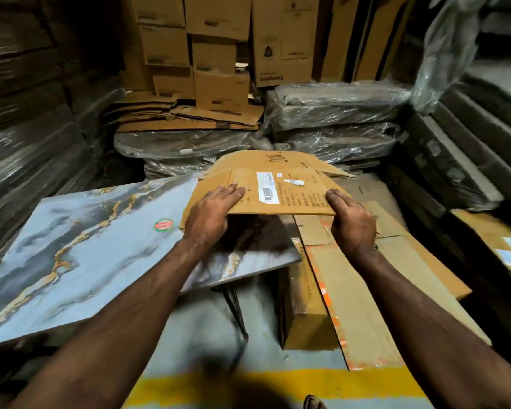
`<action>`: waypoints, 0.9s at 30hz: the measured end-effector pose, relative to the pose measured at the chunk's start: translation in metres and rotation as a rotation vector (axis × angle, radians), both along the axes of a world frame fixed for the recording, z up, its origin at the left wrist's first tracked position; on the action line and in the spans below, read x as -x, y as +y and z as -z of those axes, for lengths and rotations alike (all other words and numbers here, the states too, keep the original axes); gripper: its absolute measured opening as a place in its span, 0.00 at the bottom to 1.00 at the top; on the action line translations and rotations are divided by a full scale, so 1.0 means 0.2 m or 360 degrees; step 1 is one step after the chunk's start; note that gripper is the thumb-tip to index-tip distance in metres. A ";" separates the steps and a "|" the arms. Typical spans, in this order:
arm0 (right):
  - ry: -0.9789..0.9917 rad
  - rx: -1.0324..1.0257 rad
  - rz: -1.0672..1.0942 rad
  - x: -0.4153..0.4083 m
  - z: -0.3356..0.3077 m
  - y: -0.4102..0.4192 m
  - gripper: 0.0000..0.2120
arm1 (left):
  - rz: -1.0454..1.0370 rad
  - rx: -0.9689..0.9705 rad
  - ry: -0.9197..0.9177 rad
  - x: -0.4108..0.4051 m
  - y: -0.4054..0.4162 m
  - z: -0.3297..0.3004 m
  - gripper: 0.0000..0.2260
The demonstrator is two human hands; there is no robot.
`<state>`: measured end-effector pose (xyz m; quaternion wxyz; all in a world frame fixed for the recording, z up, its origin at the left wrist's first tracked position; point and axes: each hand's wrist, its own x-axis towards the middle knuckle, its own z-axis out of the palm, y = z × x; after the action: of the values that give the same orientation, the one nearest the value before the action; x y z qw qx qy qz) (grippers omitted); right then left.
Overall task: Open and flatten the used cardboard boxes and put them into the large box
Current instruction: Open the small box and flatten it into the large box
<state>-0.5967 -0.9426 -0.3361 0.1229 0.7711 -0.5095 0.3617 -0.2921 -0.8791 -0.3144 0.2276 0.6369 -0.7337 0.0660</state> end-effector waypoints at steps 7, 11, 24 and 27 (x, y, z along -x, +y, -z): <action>0.0034 0.0130 0.0186 0.61 -0.01 -0.35 0.15 | 0.0238 0.0065 -0.0020 0.58 -0.54 0.03 0.34; 0.0031 0.0104 0.0295 0.95 0.10 -0.56 0.17 | 0.0312 0.0053 -0.0148 0.91 -0.86 0.16 0.28; 0.1184 -0.1587 0.0417 1.42 1.15 -0.67 0.25 | 0.0362 -0.1196 -0.0848 1.56 -1.12 1.27 0.15; 0.1090 -0.1620 0.0398 1.46 1.27 -0.60 0.28 | 0.0427 -0.1269 -0.0751 1.58 -1.08 1.39 0.22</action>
<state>-0.8891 -1.0630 -0.5901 -0.0621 0.7395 -0.6360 -0.2113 -0.6073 -1.0945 -0.5933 -0.2005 0.5419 -0.8091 -0.1076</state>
